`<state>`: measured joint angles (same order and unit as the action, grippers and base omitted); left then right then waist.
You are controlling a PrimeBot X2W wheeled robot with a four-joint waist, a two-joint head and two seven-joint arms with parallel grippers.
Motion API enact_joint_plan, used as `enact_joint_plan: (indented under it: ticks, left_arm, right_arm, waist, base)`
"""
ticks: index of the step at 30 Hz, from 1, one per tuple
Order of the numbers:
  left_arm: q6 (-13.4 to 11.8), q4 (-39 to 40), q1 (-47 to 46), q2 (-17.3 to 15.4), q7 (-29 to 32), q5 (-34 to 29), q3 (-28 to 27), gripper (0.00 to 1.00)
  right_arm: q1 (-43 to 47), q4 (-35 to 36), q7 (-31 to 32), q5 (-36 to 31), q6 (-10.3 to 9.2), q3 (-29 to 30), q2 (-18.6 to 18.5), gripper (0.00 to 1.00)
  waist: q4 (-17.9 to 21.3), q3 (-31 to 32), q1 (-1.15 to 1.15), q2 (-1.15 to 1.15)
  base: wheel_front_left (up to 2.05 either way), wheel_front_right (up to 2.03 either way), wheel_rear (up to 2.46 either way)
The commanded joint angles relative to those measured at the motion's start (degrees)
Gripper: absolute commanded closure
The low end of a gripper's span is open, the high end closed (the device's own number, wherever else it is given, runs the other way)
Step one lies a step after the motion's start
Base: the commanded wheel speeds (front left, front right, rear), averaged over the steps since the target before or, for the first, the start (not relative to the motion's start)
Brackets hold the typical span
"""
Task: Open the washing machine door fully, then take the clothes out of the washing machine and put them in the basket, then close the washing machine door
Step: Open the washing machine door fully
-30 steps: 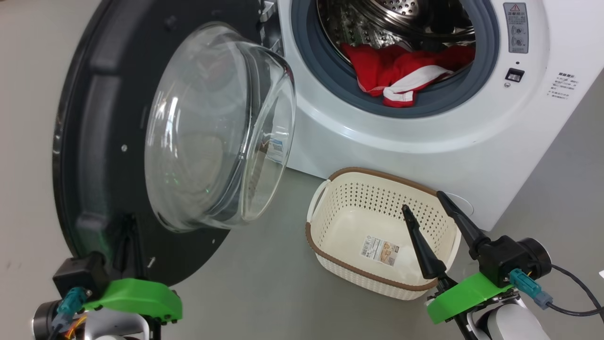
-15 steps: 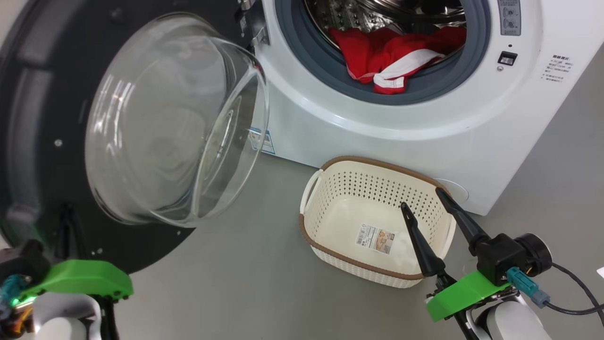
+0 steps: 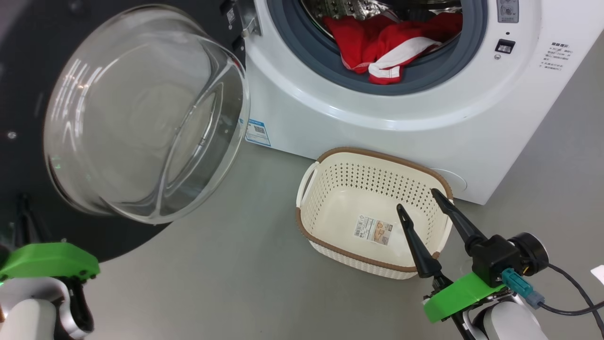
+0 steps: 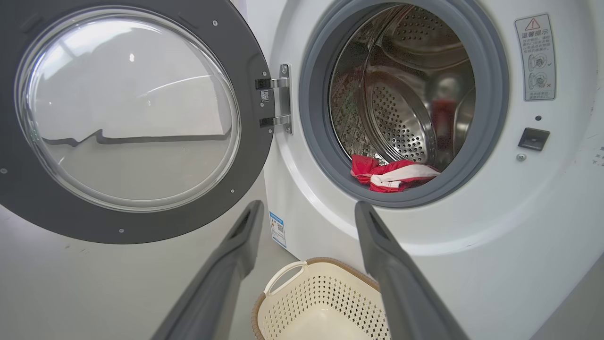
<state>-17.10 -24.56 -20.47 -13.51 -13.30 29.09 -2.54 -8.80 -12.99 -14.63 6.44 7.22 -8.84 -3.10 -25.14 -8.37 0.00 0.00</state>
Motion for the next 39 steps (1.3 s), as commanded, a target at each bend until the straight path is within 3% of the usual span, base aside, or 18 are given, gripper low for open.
enact_joint_plan:
  ticks: [1, 17, 31, 32, 34, 39]
  left_arm:
    - [0.18, -0.03, -2.8, -3.27, -0.83, 0.27, -3.52, 1.0]
    - [4.12, -8.64, -8.86, -5.1, -1.68, -0.38, -12.78, 1.0]
    - [7.46, -6.01, -8.25, -2.13, -1.69, -6.55, -18.27, 1.0]
    - [7.82, -4.86, -7.77, -1.61, -1.69, -6.94, -18.61, 0.72]
    - [8.8, -2.83, -6.75, -0.37, -1.69, -7.05, -19.27, 0.0]
    - [10.77, 2.55, -4.65, 1.58, -1.7, -8.13, -18.78, 0.0]
  right_arm:
    - [-2.49, 1.19, -0.37, -0.67, 0.26, -1.73, 0.23, 0.0]
    - [-4.62, 0.83, -0.37, -1.86, 0.26, -2.4, 0.23, 0.0]
    - [-4.89, 0.52, -0.37, -0.24, 0.26, -2.38, 0.23, 0.0]
    - [-4.9, 0.53, -0.37, 0.07, 0.26, -2.41, 0.23, 0.0]
    - [-4.85, 0.56, -0.37, 0.64, 0.26, -2.47, 0.23, 0.0]
    - [-4.15, 0.83, -0.37, 1.91, 0.26, -1.71, 0.23, 0.0]
  waist:
    - [0.18, -0.33, 0.0, 0.0]
    - [2.97, -3.28, 0.0, 0.0]
    - [4.4, -1.77, 0.0, 0.0]
    - [4.51, -1.48, 0.0, 0.0]
    - [4.8, -0.92, 0.0, 0.0]
    - [5.48, 0.42, 0.0, 0.0]
  base:
    - [0.0, 0.0, 0.0]
    - [0.0, 0.0, 0.0]
    - [0.0, 0.0, 0.0]
    - [0.0, 0.0, 0.0]
    - [0.0, 0.0, 0.0]
    - [0.0, 0.0, 0.0]
